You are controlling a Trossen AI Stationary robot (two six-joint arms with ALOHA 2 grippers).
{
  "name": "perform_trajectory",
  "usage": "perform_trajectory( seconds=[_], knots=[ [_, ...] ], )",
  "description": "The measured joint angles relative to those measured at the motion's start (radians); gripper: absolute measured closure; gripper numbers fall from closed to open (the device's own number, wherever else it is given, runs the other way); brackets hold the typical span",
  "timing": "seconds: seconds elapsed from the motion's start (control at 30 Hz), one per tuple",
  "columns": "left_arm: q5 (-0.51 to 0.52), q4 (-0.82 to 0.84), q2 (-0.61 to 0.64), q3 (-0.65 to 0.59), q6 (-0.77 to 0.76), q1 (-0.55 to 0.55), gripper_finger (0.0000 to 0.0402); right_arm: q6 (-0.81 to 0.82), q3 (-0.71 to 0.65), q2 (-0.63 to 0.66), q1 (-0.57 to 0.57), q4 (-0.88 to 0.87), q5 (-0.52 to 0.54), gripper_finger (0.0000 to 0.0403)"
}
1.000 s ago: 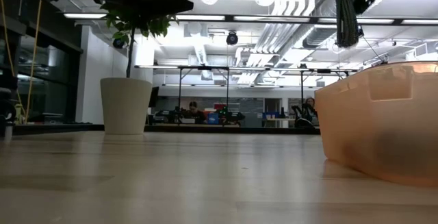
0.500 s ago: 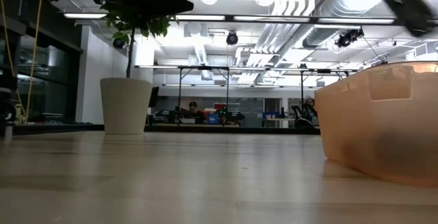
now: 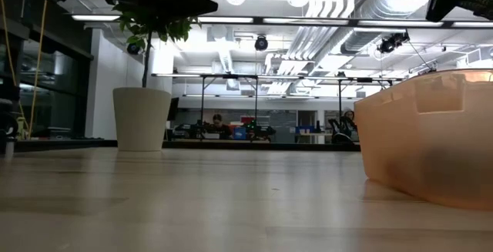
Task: Pick and place USB-C Cables
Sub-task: Put the gray charger cable into the orange bin
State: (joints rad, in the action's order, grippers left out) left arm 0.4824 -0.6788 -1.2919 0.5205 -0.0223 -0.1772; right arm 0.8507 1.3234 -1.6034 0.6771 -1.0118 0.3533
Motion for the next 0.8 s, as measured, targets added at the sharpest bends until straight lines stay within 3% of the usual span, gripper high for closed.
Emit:
perform_trajectory(
  seconds=[0.8],
  knots=[
    [0.000,0.000,0.000,0.000,0.000,0.000,0.0229,0.068,-0.366,0.000,-0.023,0.434,-0.178,0.0394]
  ],
)
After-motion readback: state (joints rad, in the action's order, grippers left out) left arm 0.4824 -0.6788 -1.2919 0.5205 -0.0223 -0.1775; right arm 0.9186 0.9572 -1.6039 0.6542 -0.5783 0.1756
